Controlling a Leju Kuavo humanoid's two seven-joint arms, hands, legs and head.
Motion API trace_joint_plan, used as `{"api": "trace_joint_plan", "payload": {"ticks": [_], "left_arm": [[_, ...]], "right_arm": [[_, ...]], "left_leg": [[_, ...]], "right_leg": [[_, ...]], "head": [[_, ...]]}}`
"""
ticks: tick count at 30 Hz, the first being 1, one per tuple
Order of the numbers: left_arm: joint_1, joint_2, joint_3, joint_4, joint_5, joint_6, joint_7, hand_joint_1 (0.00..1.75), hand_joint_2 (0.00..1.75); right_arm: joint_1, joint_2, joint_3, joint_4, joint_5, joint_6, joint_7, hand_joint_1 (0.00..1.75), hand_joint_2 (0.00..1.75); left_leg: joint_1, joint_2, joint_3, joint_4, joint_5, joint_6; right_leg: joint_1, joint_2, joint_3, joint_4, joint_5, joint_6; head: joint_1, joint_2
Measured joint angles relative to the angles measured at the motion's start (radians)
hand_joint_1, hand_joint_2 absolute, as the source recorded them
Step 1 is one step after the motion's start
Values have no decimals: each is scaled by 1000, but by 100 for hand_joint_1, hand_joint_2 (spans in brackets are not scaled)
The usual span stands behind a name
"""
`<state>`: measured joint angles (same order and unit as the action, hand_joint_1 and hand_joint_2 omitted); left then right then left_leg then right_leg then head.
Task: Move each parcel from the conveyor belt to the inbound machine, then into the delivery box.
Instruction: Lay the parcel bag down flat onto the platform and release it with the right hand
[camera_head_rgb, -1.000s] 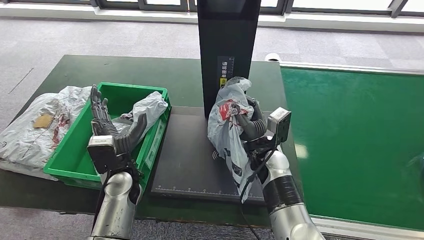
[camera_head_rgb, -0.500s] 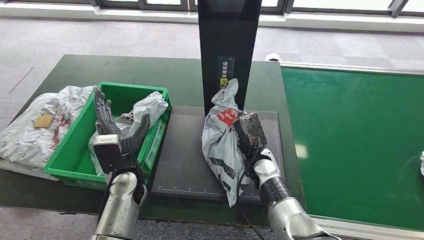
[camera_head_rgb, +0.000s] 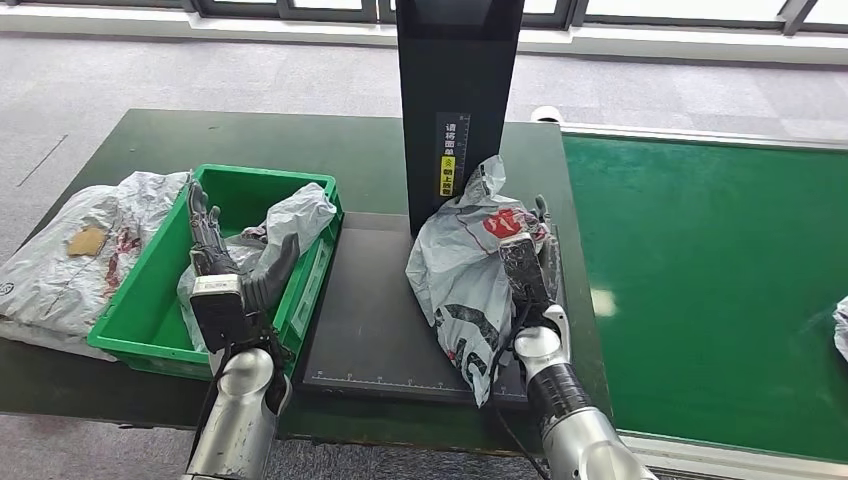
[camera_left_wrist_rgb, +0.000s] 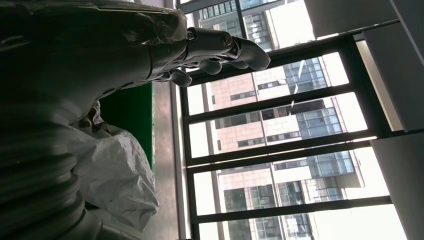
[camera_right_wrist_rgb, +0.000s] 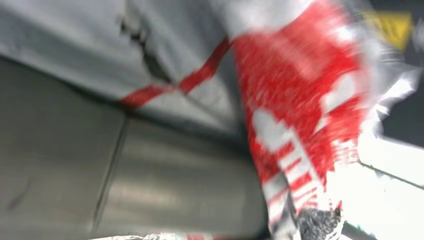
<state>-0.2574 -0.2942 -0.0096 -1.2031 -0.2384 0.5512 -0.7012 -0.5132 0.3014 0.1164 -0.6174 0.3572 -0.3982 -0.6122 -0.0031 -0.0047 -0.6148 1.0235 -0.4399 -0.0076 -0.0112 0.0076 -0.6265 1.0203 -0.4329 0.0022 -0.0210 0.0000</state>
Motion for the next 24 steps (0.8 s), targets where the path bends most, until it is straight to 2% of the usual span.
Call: {"api": "trace_joint_plan", "payload": {"ticks": [9,24], "left_arm": [[9,0,0,-2,-10,-2,0,0,175],[9,-1,0,-2,-36,-30,0,0,175]], "right_arm": [[96,-7,-42,-192,16,-94,-38,0,0],[211,-13,-104,-435,19,-161,-60,0,0]], "left_leg": [[0,0,0,0,0,0],[0,0,0,0,0,0]], "right_leg": [[0,-1,0,0,0,0],[0,0,-1,0,0,0]], "head": [[0,0],[0,0]]}}
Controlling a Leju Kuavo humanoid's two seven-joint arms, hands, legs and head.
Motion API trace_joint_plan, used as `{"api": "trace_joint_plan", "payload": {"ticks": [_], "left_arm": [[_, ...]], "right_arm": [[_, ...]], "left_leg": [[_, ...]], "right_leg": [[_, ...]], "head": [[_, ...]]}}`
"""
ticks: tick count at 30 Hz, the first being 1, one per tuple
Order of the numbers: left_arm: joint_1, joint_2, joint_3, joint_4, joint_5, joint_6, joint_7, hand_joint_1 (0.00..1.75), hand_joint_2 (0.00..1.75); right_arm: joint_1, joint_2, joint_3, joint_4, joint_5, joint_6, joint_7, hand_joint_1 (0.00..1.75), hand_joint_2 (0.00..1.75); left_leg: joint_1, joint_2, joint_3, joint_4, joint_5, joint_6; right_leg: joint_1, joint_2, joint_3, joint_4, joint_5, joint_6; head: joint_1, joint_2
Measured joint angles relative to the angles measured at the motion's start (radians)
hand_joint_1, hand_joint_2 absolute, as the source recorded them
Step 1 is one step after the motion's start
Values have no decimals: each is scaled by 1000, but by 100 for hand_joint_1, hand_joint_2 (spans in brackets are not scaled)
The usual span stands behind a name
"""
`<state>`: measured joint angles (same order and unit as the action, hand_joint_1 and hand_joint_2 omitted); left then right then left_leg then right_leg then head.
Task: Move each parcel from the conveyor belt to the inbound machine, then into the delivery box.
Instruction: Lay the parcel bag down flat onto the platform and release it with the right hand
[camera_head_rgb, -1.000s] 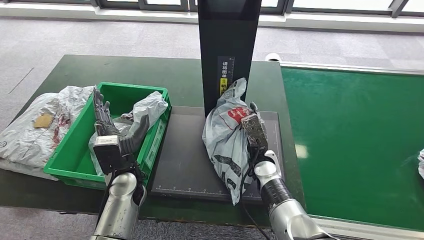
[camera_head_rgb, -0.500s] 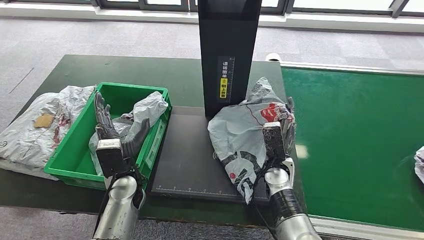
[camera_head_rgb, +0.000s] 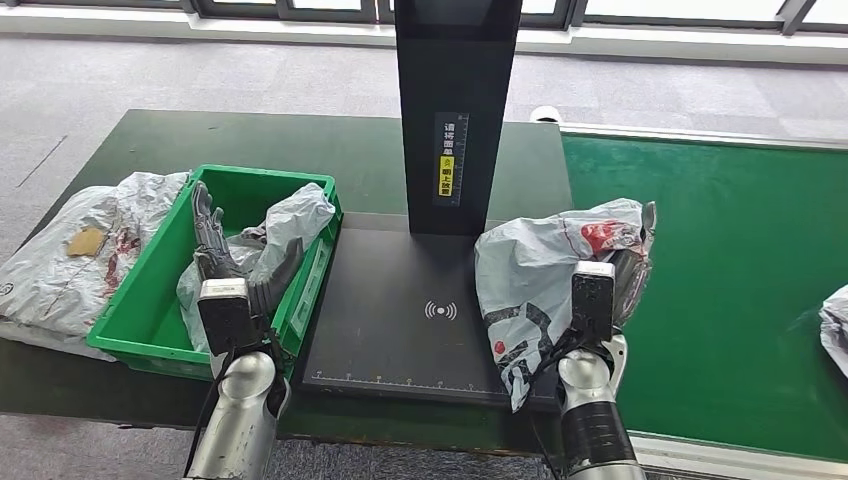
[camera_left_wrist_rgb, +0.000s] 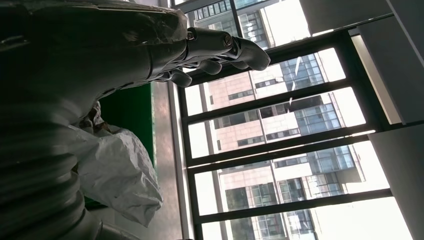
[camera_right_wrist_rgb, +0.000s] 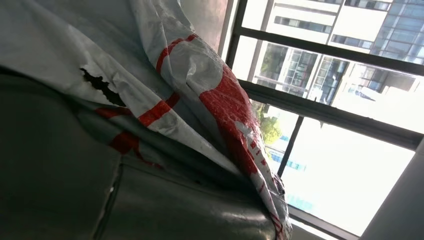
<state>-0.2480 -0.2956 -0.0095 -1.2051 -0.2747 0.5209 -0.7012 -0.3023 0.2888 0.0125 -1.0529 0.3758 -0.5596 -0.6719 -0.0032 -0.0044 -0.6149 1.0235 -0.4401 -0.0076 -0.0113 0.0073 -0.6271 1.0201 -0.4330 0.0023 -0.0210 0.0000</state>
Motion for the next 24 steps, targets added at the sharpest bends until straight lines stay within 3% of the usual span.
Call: {"api": "trace_joint_plan", "payload": {"ticks": [17,19,24], "left_arm": [[0,-13,0,13,-76,-25,0,0,175],[-1,-14,1,16,-88,-35,0,0,175],[-20,-18,2,36,-103,-77,0,0,175]], "right_arm": [[27,-1,-18,-47,-13,83,50,0,0],[20,-4,-18,-34,-33,184,84,0,0],[-45,-17,-18,121,-79,633,90,0,0]], "left_leg": [[0,0,0,0,0,0],[0,0,0,0,0,0],[0,2,0,0,0,0]], "right_leg": [[0,0,0,0,0,0],[0,0,0,0,0,0],[0,1,0,0,1,0]], "head": [[0,0],[0,0],[0,0]]}}
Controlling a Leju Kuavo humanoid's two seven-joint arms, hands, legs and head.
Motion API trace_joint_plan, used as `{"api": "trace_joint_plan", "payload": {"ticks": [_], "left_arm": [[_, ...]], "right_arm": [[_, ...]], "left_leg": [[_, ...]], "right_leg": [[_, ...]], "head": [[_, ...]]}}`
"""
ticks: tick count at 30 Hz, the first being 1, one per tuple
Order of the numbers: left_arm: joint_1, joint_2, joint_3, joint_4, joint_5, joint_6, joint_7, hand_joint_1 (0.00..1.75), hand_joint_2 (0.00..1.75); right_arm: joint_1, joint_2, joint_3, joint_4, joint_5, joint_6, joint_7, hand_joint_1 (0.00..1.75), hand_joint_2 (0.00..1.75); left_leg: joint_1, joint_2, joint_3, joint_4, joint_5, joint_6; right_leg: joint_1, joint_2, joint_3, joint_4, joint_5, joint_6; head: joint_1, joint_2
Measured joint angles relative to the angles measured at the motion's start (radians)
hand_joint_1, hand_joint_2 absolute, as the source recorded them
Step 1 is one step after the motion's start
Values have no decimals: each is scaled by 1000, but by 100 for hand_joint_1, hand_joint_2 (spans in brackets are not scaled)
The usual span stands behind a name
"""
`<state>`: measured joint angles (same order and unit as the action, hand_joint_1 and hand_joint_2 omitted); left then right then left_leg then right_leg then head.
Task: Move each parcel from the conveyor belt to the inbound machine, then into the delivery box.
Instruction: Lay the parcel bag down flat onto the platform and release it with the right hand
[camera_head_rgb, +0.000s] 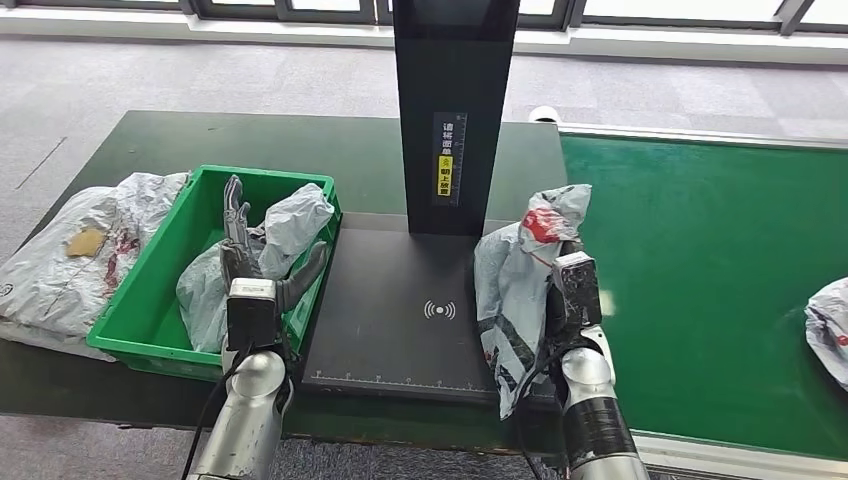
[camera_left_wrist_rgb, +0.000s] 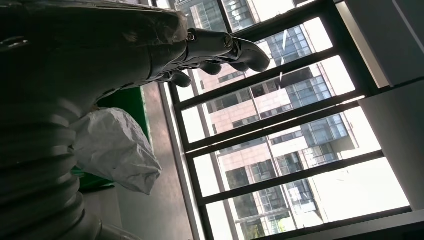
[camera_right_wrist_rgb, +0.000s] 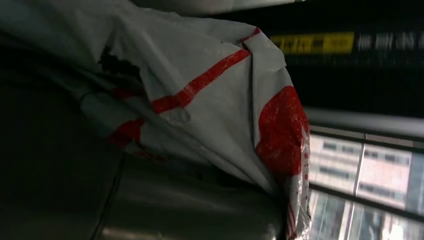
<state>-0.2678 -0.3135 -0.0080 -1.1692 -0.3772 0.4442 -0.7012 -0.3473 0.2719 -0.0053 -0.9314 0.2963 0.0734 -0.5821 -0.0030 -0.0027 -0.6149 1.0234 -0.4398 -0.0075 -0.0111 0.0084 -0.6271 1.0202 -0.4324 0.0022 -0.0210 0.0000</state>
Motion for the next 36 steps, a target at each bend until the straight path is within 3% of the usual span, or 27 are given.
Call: {"api": "trace_joint_plan", "payload": {"ticks": [10,16,24,28,32,36], "left_arm": [[-34,-7,0,47,1,1,0,0,175],[-42,-7,0,65,13,4,0,0,175],[-57,-7,0,88,23,1,0,0,175],[-64,-7,-1,96,29,0,0,0,175],[-73,-7,-7,108,13,-26,1,0,175],[-115,-6,-64,179,-105,-199,12,0,175]], "right_arm": [[-71,3,0,194,9,205,-84,0,0],[-78,4,0,215,-26,324,-106,0,0],[-76,4,4,215,-133,593,-118,0,0],[-72,6,10,207,-160,642,-118,0,0],[-59,9,13,179,-180,665,-118,0,175],[-46,10,16,156,-185,661,-118,0,175]], "left_leg": [[0,-2,0,0,1,0],[0,-2,0,0,1,0],[0,-2,0,0,1,0],[0,-2,0,0,1,0],[0,-2,0,0,1,0],[0,-4,-1,0,1,0]], "right_leg": [[0,-2,1,0,0,0],[0,-2,1,0,0,0],[0,-2,1,0,0,0],[0,-2,1,0,0,0],[0,-2,1,0,0,0],[0,-4,1,0,0,0]], "head": [[0,0],[0,0],[0,0],[0,0],[0,0],[0,0]]}}
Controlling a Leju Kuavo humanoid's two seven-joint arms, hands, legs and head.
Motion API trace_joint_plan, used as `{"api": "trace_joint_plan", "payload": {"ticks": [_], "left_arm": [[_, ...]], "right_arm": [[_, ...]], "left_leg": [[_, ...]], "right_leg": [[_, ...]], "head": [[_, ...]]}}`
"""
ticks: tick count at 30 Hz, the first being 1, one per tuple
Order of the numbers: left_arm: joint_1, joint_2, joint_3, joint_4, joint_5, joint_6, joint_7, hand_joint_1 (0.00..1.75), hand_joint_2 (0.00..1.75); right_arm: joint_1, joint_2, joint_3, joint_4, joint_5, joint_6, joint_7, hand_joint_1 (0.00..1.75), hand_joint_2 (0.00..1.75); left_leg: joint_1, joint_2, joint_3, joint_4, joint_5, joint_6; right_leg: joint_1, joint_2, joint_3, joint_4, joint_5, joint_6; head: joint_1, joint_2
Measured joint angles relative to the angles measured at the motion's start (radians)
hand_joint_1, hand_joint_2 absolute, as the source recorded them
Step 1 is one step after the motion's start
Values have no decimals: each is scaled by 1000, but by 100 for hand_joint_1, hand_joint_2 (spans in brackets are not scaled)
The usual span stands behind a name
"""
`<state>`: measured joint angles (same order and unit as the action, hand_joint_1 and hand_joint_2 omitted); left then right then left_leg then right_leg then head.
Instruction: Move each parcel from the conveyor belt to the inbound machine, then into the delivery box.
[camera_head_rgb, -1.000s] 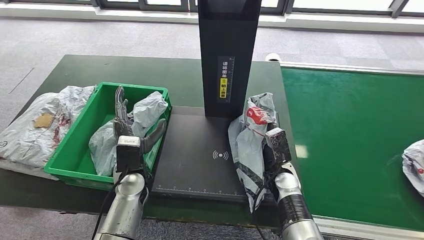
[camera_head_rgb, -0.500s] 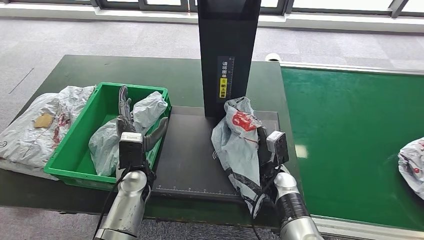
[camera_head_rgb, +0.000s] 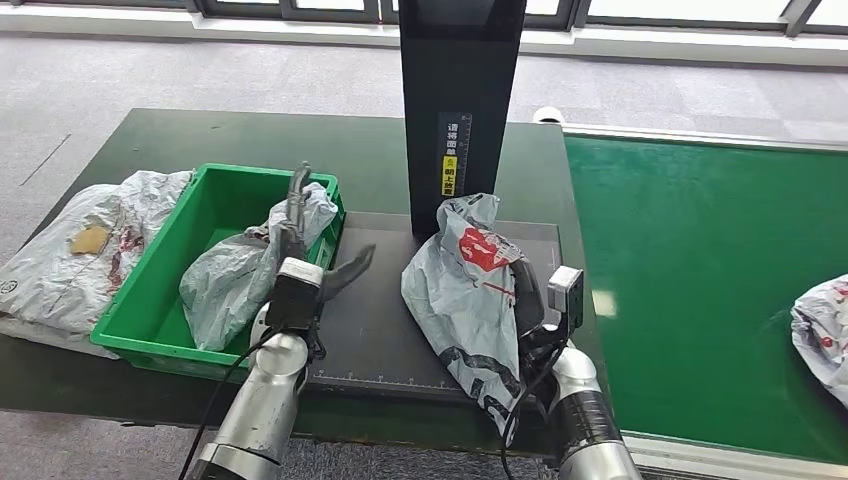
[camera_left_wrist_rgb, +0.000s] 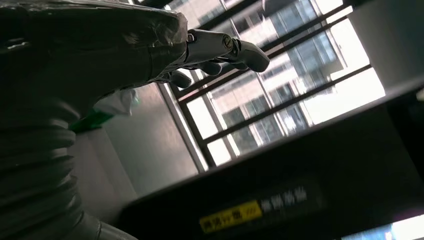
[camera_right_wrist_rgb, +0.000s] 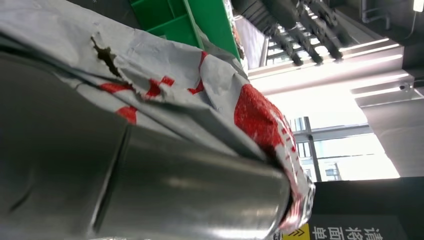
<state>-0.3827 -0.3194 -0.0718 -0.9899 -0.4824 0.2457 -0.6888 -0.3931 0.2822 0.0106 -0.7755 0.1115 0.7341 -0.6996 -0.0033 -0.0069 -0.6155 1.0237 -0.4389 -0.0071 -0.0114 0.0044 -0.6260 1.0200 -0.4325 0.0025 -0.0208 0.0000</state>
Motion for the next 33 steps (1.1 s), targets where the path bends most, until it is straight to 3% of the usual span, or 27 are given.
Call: {"api": "trace_joint_plan", "payload": {"ticks": [7,13,18,26,30,33], "left_arm": [[-61,0,-95,143,-110,-84,5,0,175],[-124,-22,-207,352,-301,-188,-6,0,175],[-167,-32,-254,454,-333,-203,-11,0,175],[-191,-33,-295,513,-380,-206,17,0,175],[-195,-33,-310,523,-384,-207,21,174,175],[-195,-33,-325,527,-382,-211,16,175,175]], "right_arm": [[11,1,16,-15,-5,0,0,0,175],[-1,5,42,-11,-10,1,1,0,175],[-2,1,45,10,-11,-11,2,0,175],[2,-11,45,38,-21,-16,1,0,175],[5,-16,45,43,-23,-16,1,0,175],[6,-20,45,48,-24,-19,1,0,175]], "left_leg": [[0,3,0,0,0,0],[0,2,0,0,0,0],[0,1,-1,0,0,0],[0,0,-1,0,0,0],[0,0,-1,0,0,0],[0,-1,-1,0,0,0]], "right_leg": [[0,3,-1,0,1,1],[0,2,-1,0,1,1],[0,1,-1,0,1,1],[0,0,-1,0,1,1],[0,0,-1,0,1,1],[0,0,0,0,1,1]], "head": [[0,0],[0,0],[0,0],[0,0],[0,0],[0,0]]}}
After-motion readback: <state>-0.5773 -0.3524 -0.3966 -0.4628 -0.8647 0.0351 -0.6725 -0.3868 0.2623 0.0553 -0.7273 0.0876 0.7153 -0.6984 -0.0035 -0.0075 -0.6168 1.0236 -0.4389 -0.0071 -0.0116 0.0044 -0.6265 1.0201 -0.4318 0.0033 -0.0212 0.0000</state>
